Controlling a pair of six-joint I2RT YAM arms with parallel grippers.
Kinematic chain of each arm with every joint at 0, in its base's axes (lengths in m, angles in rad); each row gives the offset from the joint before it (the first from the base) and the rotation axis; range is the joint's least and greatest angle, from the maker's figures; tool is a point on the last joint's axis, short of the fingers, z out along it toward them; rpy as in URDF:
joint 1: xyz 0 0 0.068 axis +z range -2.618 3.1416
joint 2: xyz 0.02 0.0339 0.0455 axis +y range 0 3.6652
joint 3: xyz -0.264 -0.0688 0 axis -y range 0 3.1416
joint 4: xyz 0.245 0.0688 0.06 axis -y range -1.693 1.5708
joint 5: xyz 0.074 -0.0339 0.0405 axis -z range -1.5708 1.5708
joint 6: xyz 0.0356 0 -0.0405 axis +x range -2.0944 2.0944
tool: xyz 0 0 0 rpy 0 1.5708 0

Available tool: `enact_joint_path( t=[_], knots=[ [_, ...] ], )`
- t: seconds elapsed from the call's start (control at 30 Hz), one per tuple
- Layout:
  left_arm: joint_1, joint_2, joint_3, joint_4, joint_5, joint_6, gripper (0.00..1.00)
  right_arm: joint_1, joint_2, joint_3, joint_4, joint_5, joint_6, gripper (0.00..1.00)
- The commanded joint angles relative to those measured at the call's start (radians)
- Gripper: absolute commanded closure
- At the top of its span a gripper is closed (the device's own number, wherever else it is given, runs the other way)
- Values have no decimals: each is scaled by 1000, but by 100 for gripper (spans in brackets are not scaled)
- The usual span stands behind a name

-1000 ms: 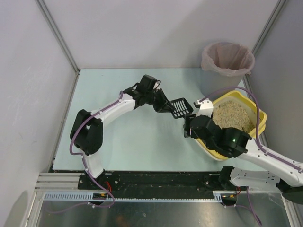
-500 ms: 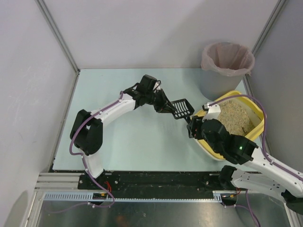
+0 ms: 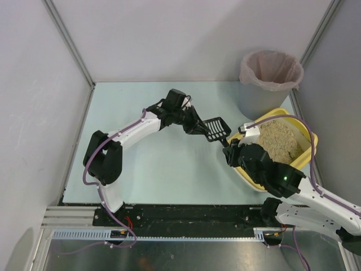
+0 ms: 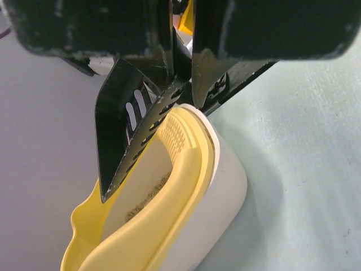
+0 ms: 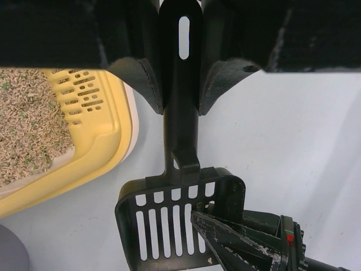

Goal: Clean the litter box

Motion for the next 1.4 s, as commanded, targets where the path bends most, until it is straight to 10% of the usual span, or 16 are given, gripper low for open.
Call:
enact_joint_path(
  t=[0.0,0.1,0.17,0.27,0.93,1.37],
  knots=[
    [3,-3,13,5,100,92,91,6,-65,11,6,76,18,100],
    [5,-2,16,11,98,127,63,7,-85,28,-42,105,44,100],
    [5,-19,20,12,77,156,24,7,-95,40,-83,123,57,100],
    [5,-55,30,15,46,208,1,4,-89,84,-150,161,83,100],
    [5,-360,-90,97,-441,699,0,-364,40,483,-742,125,198,100],
    [3,-346,-144,135,-236,865,1,-917,249,434,-562,-412,-146,100]
  ],
)
